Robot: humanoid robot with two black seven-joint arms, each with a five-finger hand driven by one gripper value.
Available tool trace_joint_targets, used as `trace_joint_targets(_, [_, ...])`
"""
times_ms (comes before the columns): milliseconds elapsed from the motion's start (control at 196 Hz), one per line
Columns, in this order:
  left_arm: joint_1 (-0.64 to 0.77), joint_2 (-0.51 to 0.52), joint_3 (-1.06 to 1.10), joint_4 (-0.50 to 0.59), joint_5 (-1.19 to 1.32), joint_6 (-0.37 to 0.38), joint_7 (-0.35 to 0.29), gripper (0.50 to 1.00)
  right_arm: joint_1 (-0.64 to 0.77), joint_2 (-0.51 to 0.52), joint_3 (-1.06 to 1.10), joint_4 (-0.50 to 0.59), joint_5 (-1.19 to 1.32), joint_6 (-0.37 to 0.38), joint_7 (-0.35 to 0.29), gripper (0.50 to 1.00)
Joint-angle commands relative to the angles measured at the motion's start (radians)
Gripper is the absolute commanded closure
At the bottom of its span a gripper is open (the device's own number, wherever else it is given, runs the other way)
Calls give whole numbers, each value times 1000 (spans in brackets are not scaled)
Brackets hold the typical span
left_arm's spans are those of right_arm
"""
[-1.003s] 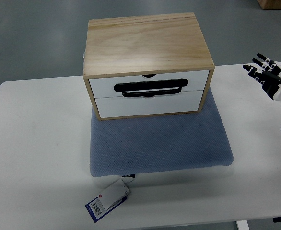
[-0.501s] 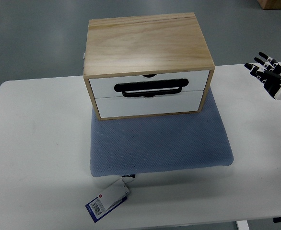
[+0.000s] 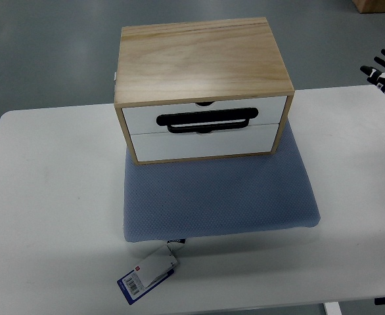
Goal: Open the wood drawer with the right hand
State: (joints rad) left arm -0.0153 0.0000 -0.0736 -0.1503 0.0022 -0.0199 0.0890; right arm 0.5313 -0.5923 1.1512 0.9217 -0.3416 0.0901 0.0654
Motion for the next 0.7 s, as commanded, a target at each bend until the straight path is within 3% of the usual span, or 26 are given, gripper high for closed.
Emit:
trace_joint_targets(0, [0, 0, 0, 0, -1, 0, 0, 500, 101, -139, -186, 16, 160, 4, 53, 572])
trace_joint_targets(72, [0, 0, 0, 0, -1, 0, 0, 500, 173, -201, -300, 28, 214, 30, 77, 572])
trace_joint_targets(286, [0, 0, 0, 0, 1, 0, 0, 500, 404, -360, -582, 86, 237, 200, 154, 572])
trace_joint_targets(552, [0, 0, 0, 0, 1, 0, 0, 500, 590, -449, -742, 198, 234, 304, 154, 570])
trace_joint_targets(558, [0, 0, 0, 0, 1, 0, 0, 500, 640, -457, -789, 238, 230, 330, 154, 570])
trace_joint_targets(639, [0, 0, 0, 0, -1, 0, 0, 500, 674, -460, -821, 266, 228, 339, 154, 570])
trace_joint_targets(645, [0, 0, 0, 0, -1, 0, 0, 500, 734, -462, -881, 305, 227, 341, 154, 570])
trace_joint_targets(696, [0, 0, 0, 0, 1, 0, 0, 500, 788, -460, -943, 333, 225, 339, 152, 572])
